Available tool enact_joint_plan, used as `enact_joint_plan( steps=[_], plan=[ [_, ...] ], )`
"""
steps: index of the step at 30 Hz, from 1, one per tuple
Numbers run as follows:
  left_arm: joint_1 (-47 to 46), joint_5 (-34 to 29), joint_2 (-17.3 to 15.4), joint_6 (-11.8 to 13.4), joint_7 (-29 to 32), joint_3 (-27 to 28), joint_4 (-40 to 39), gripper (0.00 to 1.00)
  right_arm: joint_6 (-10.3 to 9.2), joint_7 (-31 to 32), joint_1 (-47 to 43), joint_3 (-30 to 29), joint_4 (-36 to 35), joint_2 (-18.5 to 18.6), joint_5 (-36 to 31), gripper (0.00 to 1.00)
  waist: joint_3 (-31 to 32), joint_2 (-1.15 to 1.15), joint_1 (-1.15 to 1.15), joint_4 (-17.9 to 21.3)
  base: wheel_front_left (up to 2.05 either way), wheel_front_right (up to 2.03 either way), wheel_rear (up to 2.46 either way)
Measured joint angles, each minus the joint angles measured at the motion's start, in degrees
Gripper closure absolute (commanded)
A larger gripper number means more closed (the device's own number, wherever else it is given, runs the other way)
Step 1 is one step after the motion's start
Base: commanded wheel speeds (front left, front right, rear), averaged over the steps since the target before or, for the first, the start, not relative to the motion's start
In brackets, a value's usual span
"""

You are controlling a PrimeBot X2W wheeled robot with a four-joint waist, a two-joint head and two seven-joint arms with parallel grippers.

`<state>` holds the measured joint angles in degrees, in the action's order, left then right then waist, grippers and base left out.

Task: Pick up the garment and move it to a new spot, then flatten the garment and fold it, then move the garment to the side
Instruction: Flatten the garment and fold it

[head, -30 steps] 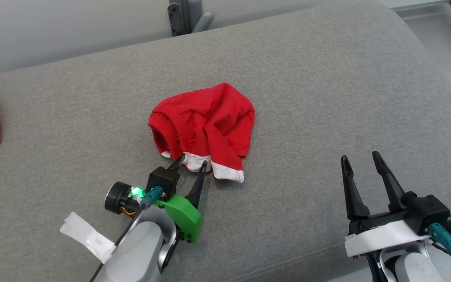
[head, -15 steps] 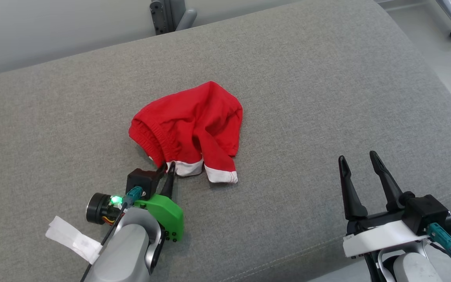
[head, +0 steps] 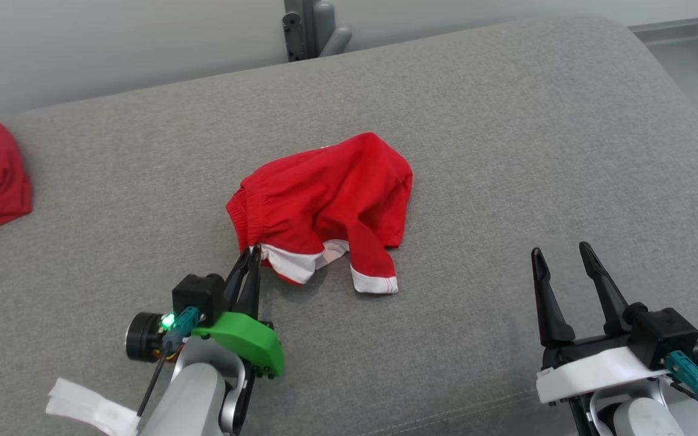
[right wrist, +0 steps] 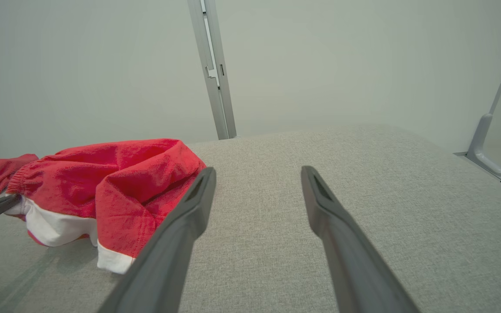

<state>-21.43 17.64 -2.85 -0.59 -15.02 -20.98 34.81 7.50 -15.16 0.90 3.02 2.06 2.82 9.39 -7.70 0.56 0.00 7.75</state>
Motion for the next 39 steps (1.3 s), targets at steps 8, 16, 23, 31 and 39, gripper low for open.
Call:
enact_joint_plan(
  steps=[8, 16, 23, 31, 39],
  plan=[
    [7.98, -0.04, -2.79, 2.79, 0.0, 4.8, -7.42, 1.0, 0.0, 0.0, -0.67, -0.12, 0.54, -0.01, 0.23, 0.0, 1.98, 0.0, 0.0, -4.86, 0.0, 0.0, 0.0],
    [9.04, 1.59, -4.3, 3.9, 2.8, 6.54, -7.38, 1.0, 0.0, 0.0, -0.62, 0.53, 0.73, -0.01, 0.43, 0.0, 2.51, 0.0, 0.0, -6.44, 0.0, 0.0, 0.0],
    [5.7, 2.91, -5.82, 5.23, 3.27, 8.71, -0.08, 1.0, 0.0, 0.0, 0.07, 1.66, 1.1, -0.02, 0.43, 0.0, 1.53, 0.0, 0.0, -4.74, 0.0, 0.0, 0.0],
    [1.95, 3.74, -5.81, 4.63, 1.71, 9.44, 8.71, 0.98, 0.0, 0.0, 0.78, 2.94, 1.92, 0.0, -0.04, 0.0, -0.19, 0.0, 0.0, -3.08, 0.0, 0.0, 0.0],
    [-0.46, 3.46, -4.6, 4.1, 0.25, 9.54, 11.69, 0.0, 0.0, 0.01, 2.02, 6.75, 3.25, 0.0, -0.62, 0.0, -0.6, 0.0, 0.0, -3.63, 0.0, 0.0, 0.0]
  ],
)
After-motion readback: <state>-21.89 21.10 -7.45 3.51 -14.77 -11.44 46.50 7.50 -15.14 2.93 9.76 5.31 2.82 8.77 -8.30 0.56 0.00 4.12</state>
